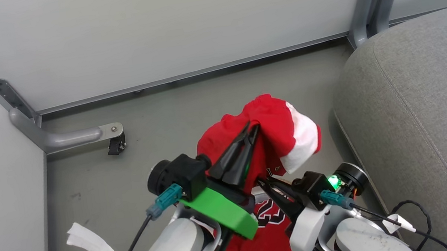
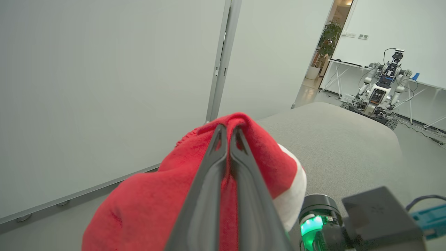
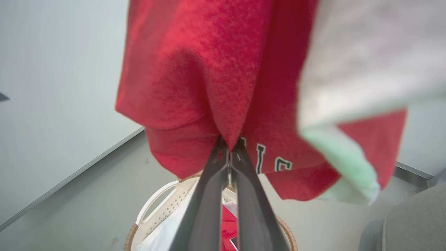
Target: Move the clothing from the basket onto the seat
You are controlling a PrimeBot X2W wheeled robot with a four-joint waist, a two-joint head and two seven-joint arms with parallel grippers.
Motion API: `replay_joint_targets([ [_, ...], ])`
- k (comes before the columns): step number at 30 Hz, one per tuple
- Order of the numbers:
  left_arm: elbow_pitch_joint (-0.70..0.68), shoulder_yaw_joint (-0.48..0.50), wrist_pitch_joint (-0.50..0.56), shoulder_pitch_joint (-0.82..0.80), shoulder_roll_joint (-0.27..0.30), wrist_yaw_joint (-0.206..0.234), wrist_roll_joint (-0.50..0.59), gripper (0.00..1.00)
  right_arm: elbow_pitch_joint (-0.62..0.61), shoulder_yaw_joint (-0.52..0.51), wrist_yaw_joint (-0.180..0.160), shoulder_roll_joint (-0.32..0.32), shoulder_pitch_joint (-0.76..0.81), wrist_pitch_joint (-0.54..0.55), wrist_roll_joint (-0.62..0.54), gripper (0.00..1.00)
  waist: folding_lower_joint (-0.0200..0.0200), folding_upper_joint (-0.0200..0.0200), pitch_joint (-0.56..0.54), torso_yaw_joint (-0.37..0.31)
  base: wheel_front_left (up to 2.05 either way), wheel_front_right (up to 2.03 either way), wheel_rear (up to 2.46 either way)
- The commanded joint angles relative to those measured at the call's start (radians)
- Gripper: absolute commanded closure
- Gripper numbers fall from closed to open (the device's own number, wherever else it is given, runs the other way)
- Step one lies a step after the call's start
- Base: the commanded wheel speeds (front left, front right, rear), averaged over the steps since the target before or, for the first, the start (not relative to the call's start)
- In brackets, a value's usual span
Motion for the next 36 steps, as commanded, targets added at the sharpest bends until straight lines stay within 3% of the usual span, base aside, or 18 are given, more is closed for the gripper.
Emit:
replay_joint_targets([
  [1,-0.004,0.022,-0.004,0.006,-0.004,-0.003,0.015,0.52,-0.008,-0.004,-0.001,-0.004,0.011,-0.002,0.009,1.0,0.0,0.0,0.001,-0.003,0.0,0.0,0.0],
  [2,0.005,0.028,-0.004,0.014,-0.005,-0.003,0.017,0.0,-0.012,-0.007,-0.001,-0.004,0.012,-0.002,0.011,1.0,0.0,0.0,0.0,-0.007,0.0,0.0,0.0],
  [10,0.021,0.064,-0.002,0.033,0.009,-0.003,0.062,0.0,-0.064,-0.015,-0.001,-0.004,0.015,-0.002,0.022,1.0,0.0,0.0,0.011,-0.093,0.0,0.0,0.0],
  [30,0.01,0.166,-0.002,0.101,0.106,-0.003,0.157,0.0,-0.207,-0.115,-0.001,-0.002,0.063,-0.002,0.048,1.0,0.0,0.0,0.087,-0.56,0.0,0.0,0.0],
  [36,0.01,0.107,-0.002,0.06,0.1,-0.003,0.15,0.0,-0.252,-0.212,-0.001,-0.002,0.079,-0.002,0.01,1.0,0.0,0.0,0.107,-0.577,0.0,0.0,0.0],
])
